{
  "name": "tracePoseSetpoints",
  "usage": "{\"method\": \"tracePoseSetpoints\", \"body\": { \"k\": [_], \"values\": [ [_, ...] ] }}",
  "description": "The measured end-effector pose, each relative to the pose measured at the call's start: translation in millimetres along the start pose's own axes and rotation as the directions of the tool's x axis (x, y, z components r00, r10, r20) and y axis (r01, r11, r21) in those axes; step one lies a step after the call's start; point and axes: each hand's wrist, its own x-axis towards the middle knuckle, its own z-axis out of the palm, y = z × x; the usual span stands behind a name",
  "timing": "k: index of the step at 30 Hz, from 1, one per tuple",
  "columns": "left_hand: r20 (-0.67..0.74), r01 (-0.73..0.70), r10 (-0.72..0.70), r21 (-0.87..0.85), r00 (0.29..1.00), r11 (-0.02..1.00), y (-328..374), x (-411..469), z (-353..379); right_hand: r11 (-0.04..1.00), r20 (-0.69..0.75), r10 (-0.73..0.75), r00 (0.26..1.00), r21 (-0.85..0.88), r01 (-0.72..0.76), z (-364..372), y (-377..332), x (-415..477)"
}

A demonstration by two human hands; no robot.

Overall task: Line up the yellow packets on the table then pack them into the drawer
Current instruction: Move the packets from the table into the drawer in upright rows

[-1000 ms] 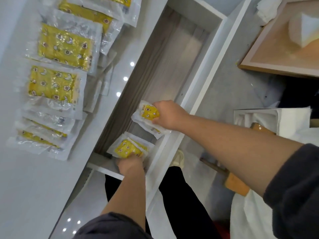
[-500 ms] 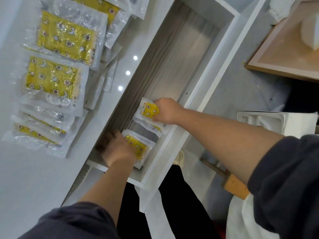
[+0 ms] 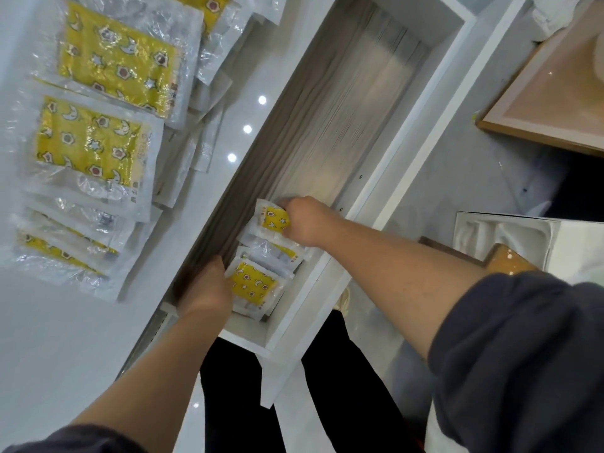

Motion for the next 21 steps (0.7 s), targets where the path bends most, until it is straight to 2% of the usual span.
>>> {"method": "tracePoseSetpoints", "body": {
  "k": [3, 6, 12, 15, 18, 19, 21],
  "values": [
    [0.054, -0.028, 0.031, -0.055, 0.998, 0.998, -1.9, -1.9, -7.8, 0.999, -0.057, 0.029, 0.998, -0.036, -0.031, 1.8, 0.8, 1.7],
    [0.011, -0.037, 0.038, -0.100, 0.999, 0.994, -2.3, -5.1, -16.0, 0.996, -0.154, 0.043, 0.987, -0.070, -0.054, -0.3, 4.0, 1.2],
    [0.050, -0.117, 0.138, -0.302, 0.989, 0.946, 13.8, -16.3, -32.4, 0.987, -0.196, 0.159, 0.968, 0.035, -0.155, -35.7, 19.8, 1.8],
    [0.047, -0.132, 0.164, -0.397, 0.985, 0.908, 30.8, -13.8, -39.3, 0.982, -0.232, 0.154, 0.960, -0.075, -0.176, -55.5, 29.7, 4.5],
    [0.064, -0.087, 0.136, -0.489, 0.989, 0.868, 54.8, -7.0, -46.4, 0.977, -0.326, 0.085, 0.942, -0.157, -0.143, -67.1, 35.0, 6.4],
    [0.071, -0.073, 0.129, -0.523, 0.989, 0.849, 63.4, -3.6, -47.8, 0.986, -0.346, 0.057, 0.937, -0.126, -0.106, -70.8, 34.8, 6.3],
    [0.080, -0.059, 0.128, -0.574, 0.989, 0.816, 81.3, 5.0, -49.6, 0.994, -0.268, 0.049, 0.962, 0.106, -0.021, -78.6, 33.8, 4.1]
  ]
}}
